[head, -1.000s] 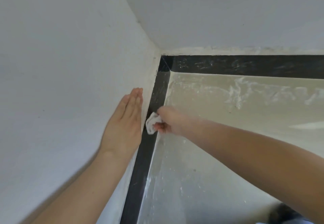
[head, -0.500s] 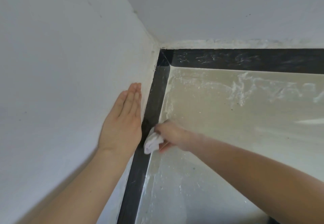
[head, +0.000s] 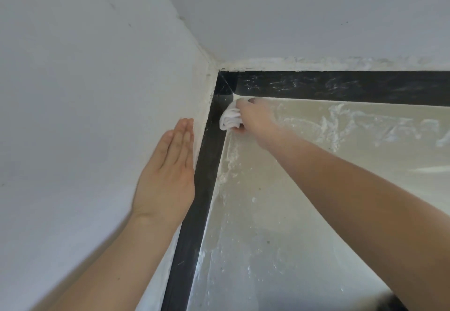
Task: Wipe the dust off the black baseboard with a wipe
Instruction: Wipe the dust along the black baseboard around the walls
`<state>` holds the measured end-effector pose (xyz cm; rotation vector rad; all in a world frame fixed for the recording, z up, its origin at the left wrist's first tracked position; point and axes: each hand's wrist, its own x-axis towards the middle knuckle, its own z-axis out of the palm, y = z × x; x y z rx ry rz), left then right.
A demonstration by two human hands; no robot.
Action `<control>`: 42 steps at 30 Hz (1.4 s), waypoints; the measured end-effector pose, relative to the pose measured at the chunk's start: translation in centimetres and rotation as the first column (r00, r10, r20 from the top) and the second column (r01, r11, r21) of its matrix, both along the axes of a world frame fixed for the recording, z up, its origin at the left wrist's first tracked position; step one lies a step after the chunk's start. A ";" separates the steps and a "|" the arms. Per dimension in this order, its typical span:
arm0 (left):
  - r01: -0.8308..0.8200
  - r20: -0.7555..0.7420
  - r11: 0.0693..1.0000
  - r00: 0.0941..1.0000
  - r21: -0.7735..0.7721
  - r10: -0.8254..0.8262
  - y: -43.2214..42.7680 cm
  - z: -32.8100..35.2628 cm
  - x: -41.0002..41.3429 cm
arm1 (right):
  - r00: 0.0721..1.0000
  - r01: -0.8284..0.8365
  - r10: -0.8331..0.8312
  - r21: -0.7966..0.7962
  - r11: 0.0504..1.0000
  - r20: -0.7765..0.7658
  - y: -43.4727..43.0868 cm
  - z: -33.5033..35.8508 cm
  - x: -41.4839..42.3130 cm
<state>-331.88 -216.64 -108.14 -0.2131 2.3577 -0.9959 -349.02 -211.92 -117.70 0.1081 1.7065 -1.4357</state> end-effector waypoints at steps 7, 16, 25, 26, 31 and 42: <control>-0.009 -0.057 0.998 0.998 0.067 0.013 0.2 -0.6 0.3 | 0.911 -0.023 0.062 0.102 0.995 -0.408 -0.4 -1.0 0.7; -0.019 -0.039 0.997 0.999 0.081 0.022 0.2 -1.0 0.0 | 0.999 0.026 -0.029 -0.166 0.986 -0.021 1.2 0.6 2.3; 0.032 -0.126 0.997 0.992 0.065 -0.023 -0.1 -1.5 0.4 | 0.845 0.520 -0.436 -0.290 0.803 0.309 -2.7 2.0 1.4; 0.037 -0.131 0.997 0.991 0.062 -0.028 -0.1 -1.6 0.5 | 0.848 0.513 -0.413 -0.317 0.798 0.332 -2.5 1.9 1.6; 0.045 -0.213 0.998 0.976 0.054 -0.032 -0.2 -2.2 0.7 | 0.996 -0.067 0.082 -0.279 0.958 0.043 1.6 0.3 2.2; 0.020 -0.046 0.998 0.999 0.053 -0.017 0.8 -1.0 1.0 | 0.931 0.321 -0.224 -0.355 0.878 0.288 -0.8 -0.1 4.5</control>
